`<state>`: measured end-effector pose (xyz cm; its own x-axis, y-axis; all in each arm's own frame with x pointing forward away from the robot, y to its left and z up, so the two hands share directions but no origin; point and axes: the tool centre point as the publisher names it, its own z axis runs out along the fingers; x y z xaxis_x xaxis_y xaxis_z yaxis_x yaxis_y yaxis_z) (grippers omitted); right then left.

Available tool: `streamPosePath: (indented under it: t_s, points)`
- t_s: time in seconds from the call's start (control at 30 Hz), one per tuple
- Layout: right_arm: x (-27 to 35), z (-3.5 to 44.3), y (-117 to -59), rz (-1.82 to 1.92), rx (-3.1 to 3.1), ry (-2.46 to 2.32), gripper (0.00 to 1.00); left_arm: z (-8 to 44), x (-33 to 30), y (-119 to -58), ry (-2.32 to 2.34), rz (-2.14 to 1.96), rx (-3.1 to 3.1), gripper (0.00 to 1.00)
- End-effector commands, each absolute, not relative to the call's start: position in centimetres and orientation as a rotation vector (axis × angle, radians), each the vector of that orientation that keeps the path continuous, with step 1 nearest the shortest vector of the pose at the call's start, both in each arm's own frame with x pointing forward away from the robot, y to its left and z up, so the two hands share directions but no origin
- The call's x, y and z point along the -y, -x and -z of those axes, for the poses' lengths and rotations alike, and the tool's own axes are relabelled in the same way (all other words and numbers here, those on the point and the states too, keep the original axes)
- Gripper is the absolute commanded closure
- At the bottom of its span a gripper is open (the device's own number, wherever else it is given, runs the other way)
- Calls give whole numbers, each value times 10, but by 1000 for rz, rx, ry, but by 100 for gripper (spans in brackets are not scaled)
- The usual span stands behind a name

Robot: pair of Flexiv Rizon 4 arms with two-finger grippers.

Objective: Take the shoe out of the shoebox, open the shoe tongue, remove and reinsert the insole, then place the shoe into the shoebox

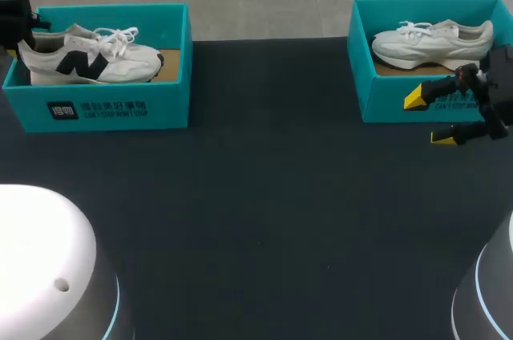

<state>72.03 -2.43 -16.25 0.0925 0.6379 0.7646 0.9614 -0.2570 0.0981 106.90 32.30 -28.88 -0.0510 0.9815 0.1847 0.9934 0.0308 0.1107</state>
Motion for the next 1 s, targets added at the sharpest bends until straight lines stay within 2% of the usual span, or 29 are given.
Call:
streamPosePath:
  t_s: [0.03,0.87,0.93,0.97,1.0]
  points:
    - [24,163,-719,1002,1566,1950,0,303,-320,-1071,2126,332,2207,100]
    - [24,163,-719,1002,1566,1950,0,368,-315,-1077,2086,238,2178,100]
    - [24,163,-719,1002,1566,1950,0,368,-316,-1078,2085,221,2179,78]
    - [24,163,-719,1002,1566,1950,0,368,-316,-1079,2083,222,2178,63]
    - [24,163,-719,1002,1566,1950,0,367,-316,-1079,2084,225,2175,55]
